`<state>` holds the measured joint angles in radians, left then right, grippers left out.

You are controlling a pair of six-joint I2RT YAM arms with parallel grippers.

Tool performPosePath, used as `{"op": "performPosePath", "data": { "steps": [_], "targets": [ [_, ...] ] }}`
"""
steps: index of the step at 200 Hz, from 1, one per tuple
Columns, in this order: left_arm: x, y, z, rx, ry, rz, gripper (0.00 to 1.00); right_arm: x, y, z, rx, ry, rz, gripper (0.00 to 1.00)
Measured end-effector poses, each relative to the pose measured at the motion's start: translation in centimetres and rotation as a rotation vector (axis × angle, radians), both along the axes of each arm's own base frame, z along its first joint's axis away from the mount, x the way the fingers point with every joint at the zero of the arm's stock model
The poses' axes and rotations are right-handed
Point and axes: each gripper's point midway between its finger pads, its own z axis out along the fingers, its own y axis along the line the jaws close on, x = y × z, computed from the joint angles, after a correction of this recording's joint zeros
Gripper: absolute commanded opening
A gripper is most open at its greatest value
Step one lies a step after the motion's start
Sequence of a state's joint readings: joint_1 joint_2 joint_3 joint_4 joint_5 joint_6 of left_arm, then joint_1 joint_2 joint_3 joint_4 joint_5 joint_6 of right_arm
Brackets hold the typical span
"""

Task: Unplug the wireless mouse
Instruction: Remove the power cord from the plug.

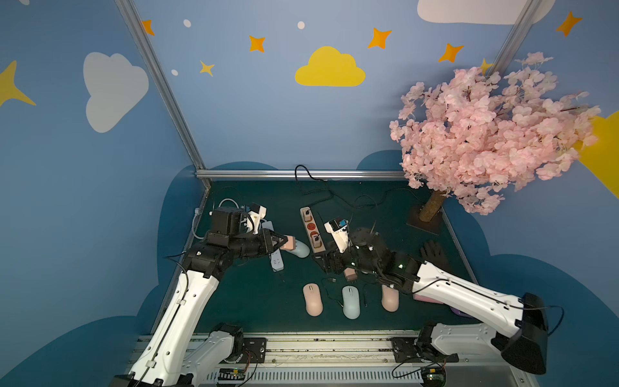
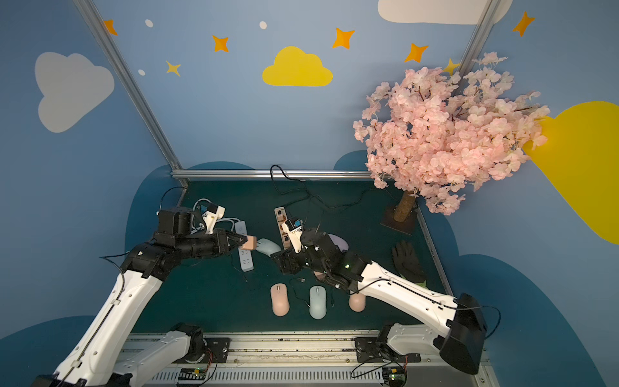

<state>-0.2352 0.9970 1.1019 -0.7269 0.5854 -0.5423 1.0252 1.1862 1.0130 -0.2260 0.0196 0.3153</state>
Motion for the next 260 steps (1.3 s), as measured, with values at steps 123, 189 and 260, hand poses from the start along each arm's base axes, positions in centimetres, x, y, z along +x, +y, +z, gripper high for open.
{"op": "performPosePath", "data": {
  "steps": [123,189,260],
  "targets": [
    [-2.0,-8.0,1.9,-0.083,-0.060,-0.306,0.04,-4.0,-2.9,4.4,-0.137,-0.563,0.370,0.84],
    [-2.2,-8.4,1.9,-0.087,-0.061,-0.321,0.04,-2.0,0.3,2.6,-0.185,-0.605,0.403,0.79],
    [-2.2,-8.4,1.9,-0.087,-0.061,-0.321,0.04,-1.3,1.5,3.6,-0.153,-0.643,0.391,0.58]
  ]
}}
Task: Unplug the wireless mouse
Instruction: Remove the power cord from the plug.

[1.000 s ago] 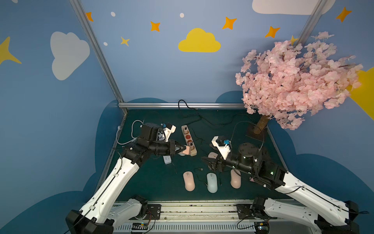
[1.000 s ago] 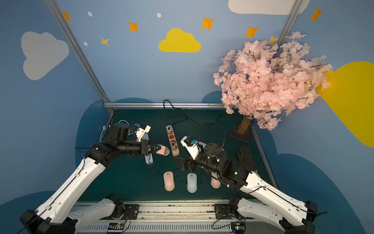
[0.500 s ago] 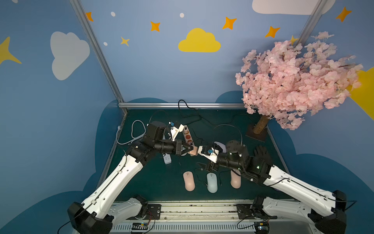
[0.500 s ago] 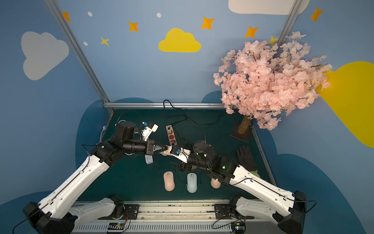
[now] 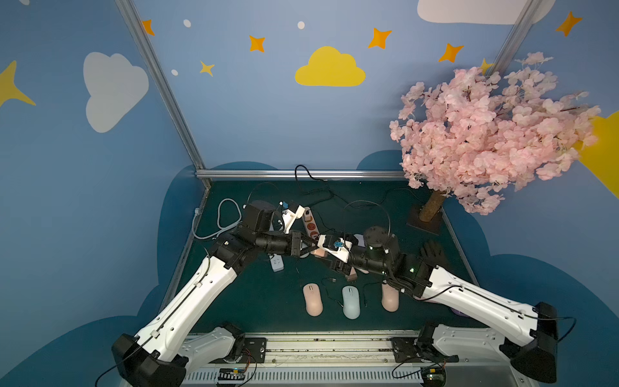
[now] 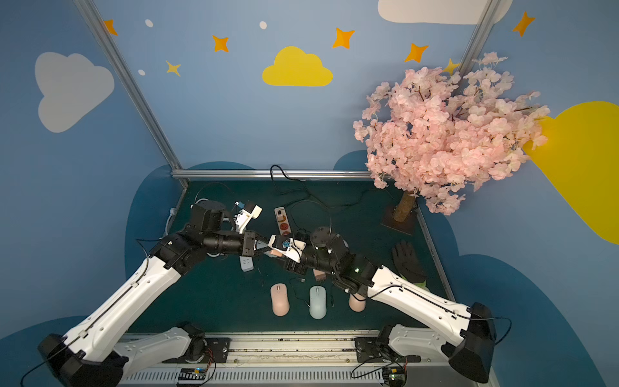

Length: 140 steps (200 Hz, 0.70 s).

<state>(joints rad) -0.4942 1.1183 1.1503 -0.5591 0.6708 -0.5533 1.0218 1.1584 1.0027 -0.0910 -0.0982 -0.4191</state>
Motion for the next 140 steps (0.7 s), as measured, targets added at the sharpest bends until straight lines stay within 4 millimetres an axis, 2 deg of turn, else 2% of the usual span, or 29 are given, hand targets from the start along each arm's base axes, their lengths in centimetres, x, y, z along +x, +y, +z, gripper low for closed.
{"op": "performPosePath", "data": {
  "steps": [44,75,81,95,108,122,140],
  "targets": [
    [-0.1,-0.1,0.0,0.000,0.000,-0.003,0.04,0.2,0.4,-0.2,-0.002,0.011,-0.001,0.45],
    [0.0,0.0,-0.1,0.003,-0.001,0.002,0.04,0.1,0.5,-0.2,-0.001,0.024,0.003,0.26],
    [0.0,0.0,0.0,0.004,-0.003,0.002,0.10,0.1,0.5,-0.3,-0.001,0.024,0.002,0.22],
    [0.1,0.0,0.0,0.007,-0.010,0.004,0.35,0.2,0.5,-0.3,-0.001,0.026,-0.003,0.15],
    [0.0,0.2,0.1,0.011,-0.029,0.008,0.46,0.3,0.4,-0.2,0.004,0.033,-0.013,0.14],
    [-0.3,0.6,0.6,0.015,-0.060,0.016,0.49,0.6,0.0,0.0,0.011,0.041,-0.035,0.14],
    [-0.8,1.1,1.5,0.012,-0.105,0.024,0.42,0.6,-0.7,0.6,0.030,0.042,-0.058,0.13]
  ]
}}
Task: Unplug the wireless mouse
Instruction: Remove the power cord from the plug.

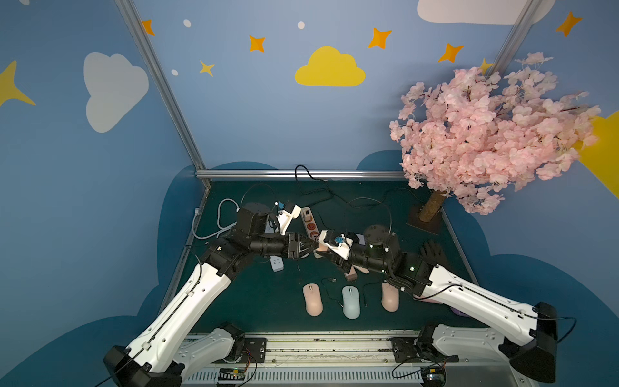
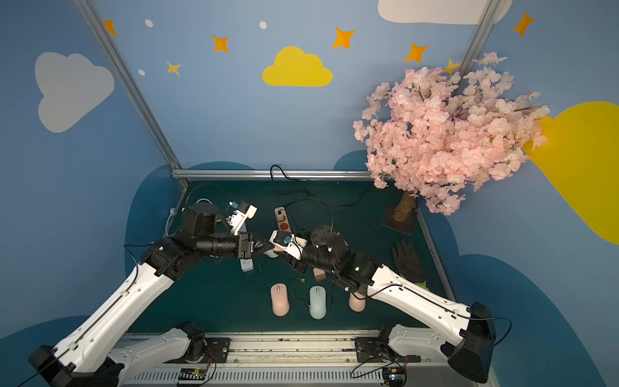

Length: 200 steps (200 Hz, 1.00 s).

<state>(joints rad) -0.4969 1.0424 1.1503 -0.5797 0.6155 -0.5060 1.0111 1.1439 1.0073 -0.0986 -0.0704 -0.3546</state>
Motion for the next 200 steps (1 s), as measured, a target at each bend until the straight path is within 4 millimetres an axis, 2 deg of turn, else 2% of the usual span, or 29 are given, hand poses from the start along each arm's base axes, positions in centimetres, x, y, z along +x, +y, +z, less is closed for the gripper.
{"op": "performPosePath", "data": {
  "steps": [35,62,80,106,136,151,187,200],
  "targets": [
    [-0.5,0.3,0.4,0.005,-0.039,-0.013,0.33,-0.2,-0.9,0.7,0.021,0.003,-0.018,0.13],
    [-0.4,0.2,0.0,0.017,-0.034,-0.021,0.13,-0.3,-1.1,0.6,0.020,0.010,-0.020,0.13],
    [-0.4,0.2,-0.1,0.024,-0.039,-0.021,0.04,-0.3,-1.1,0.4,0.014,0.017,-0.021,0.13],
    [-0.3,0.5,0.0,0.039,-0.051,-0.008,0.04,-0.3,-1.2,0.1,0.013,0.030,-0.028,0.11],
    [-0.4,1.1,0.0,0.063,-0.070,0.015,0.04,-0.2,-1.3,-0.6,0.017,0.063,-0.042,0.05],
    [-0.3,1.7,0.2,0.073,-0.090,0.039,0.04,-0.2,-2.0,-2.1,-0.010,0.094,-0.072,0.00],
    [-0.1,3.0,1.7,0.085,-0.145,0.087,0.04,-0.5,-3.8,-6.5,-0.085,0.183,-0.132,0.00],
    [0.2,3.3,1.7,0.094,-0.147,0.104,0.04,-0.5,-4.3,-7.3,-0.099,0.207,-0.156,0.00]
  ]
}}
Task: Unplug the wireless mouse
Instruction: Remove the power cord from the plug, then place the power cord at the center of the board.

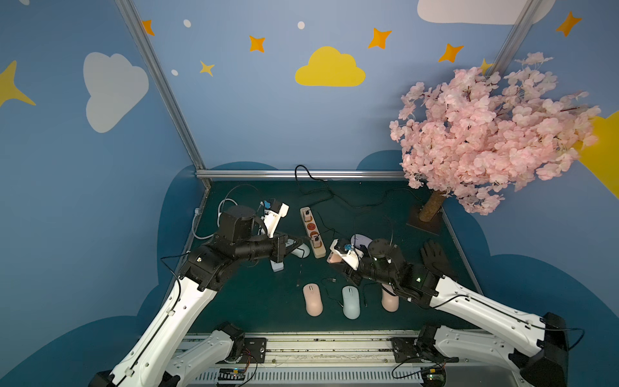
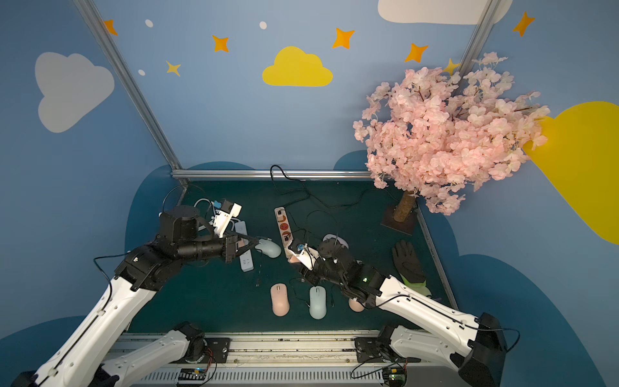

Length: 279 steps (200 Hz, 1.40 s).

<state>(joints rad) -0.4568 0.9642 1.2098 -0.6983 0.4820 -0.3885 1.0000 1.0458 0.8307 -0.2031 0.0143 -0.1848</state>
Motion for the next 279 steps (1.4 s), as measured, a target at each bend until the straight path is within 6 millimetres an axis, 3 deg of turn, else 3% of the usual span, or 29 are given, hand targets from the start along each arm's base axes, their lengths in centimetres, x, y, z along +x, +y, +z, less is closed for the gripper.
{"op": "performPosePath", "data": {
  "steps": [36,95,152,173,225,279],
  "targets": [
    [0.7,0.4,-2.6,0.049,0.085,0.063,0.04,1.1,-0.9,-0.2,0.016,0.040,-0.118,0.00],
    [-1.9,2.5,-14.0,0.205,0.390,0.224,0.04,2.9,-2.7,-0.9,0.056,0.129,-0.341,0.00],
    [-2.5,3.4,-21.6,0.234,0.536,0.344,0.04,3.3,-3.0,-0.9,0.099,0.173,-0.407,0.00],
    [-1.9,3.1,-23.2,0.225,0.556,0.370,0.04,3.3,-3.0,-0.9,0.106,0.182,-0.413,0.00],
    [0.6,2.2,-24.6,0.216,0.534,0.408,0.05,2.9,-3.2,-2.0,0.089,0.210,-0.409,0.00],
    [1.1,3.2,-27.4,0.311,0.571,0.465,0.24,2.3,-2.9,-2.0,0.098,0.235,-0.385,0.00]
  ]
}}
